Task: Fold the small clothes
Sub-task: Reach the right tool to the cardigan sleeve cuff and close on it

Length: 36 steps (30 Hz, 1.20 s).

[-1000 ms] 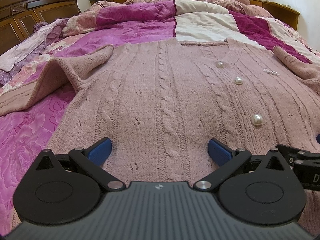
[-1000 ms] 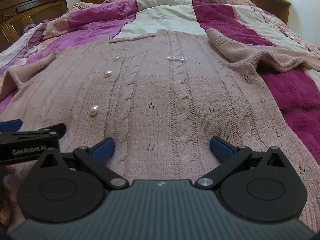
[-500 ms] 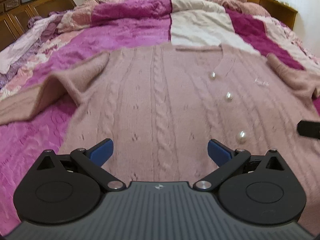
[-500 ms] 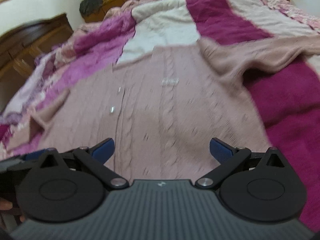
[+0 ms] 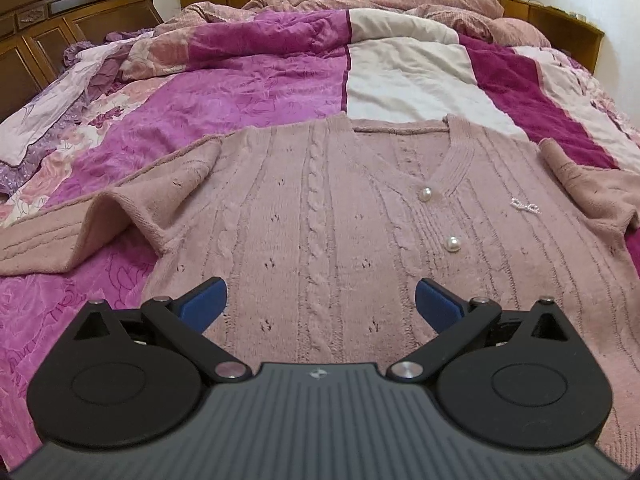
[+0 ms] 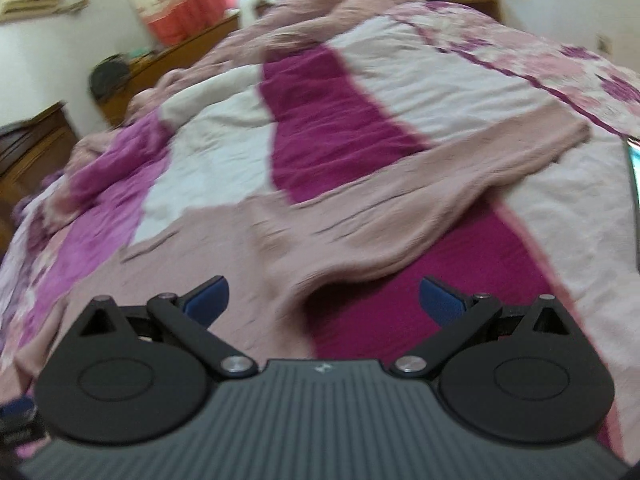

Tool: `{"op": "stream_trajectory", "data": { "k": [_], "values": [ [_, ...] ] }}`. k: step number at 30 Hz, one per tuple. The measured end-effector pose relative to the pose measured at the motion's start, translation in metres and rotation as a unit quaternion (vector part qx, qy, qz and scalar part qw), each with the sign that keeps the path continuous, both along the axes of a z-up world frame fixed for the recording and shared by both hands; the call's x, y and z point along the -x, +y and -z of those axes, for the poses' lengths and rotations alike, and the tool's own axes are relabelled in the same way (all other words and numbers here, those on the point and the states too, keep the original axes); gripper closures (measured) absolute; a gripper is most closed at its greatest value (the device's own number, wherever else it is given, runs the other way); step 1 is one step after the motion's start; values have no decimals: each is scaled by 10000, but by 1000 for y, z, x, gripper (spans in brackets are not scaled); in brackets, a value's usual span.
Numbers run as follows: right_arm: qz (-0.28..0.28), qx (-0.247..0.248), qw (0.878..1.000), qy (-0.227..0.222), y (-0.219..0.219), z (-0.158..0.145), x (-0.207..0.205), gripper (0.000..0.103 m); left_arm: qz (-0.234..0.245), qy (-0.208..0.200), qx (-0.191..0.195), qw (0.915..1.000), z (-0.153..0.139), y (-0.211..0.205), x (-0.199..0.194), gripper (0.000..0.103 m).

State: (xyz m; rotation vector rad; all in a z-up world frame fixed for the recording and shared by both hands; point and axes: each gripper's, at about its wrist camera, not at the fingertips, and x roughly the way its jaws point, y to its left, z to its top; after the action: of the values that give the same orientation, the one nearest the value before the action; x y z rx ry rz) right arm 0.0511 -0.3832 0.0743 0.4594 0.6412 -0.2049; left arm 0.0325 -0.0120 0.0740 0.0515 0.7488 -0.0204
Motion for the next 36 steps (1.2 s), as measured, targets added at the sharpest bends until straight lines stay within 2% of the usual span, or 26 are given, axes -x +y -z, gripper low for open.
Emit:
{"op": "stream_trajectory", "data": {
  "k": [13,22,24,25,28,29,30,31,33,36],
  "values": [
    [850,-234,9961,-80,-76,34,-35,0,-146,518,-189,9984,38,-6,-26,0],
    [1061,-113,9939,-288,-102,46,-66,0,-132,488,-243,9984,48,-8,-29,0],
    [1120,-118,9928,-409,-106,48,-72,3,-131,489,-268,9984,48,-9,-29,0],
    [1124,-127,9926,-448,-107,49,-74,7,-134,485,-274,9984,49,-9,-30,0],
    [1217,-113,9915,-450,-111,51,-79,37,-135,475,-307,9983,49,-11,-30,0],
    [1244,-133,9912,-443,-113,51,-79,54,-135,467,-315,9983,50,-11,-29,0],
    [1284,-162,9907,-418,-115,51,-79,66,-134,456,-320,9984,50,-11,-28,0],
    [1337,-191,9902,-369,-117,50,-78,87,-131,447,-326,9984,50,-11,-28,0],
    [1350,-302,9891,-506,-120,46,-71,89,-118,445,-332,9984,49,-11,-27,0],
    [1331,-90,9881,-768,-118,30,-57,91,-107,455,-311,9984,46,-9,-26,0]
  ]
}}
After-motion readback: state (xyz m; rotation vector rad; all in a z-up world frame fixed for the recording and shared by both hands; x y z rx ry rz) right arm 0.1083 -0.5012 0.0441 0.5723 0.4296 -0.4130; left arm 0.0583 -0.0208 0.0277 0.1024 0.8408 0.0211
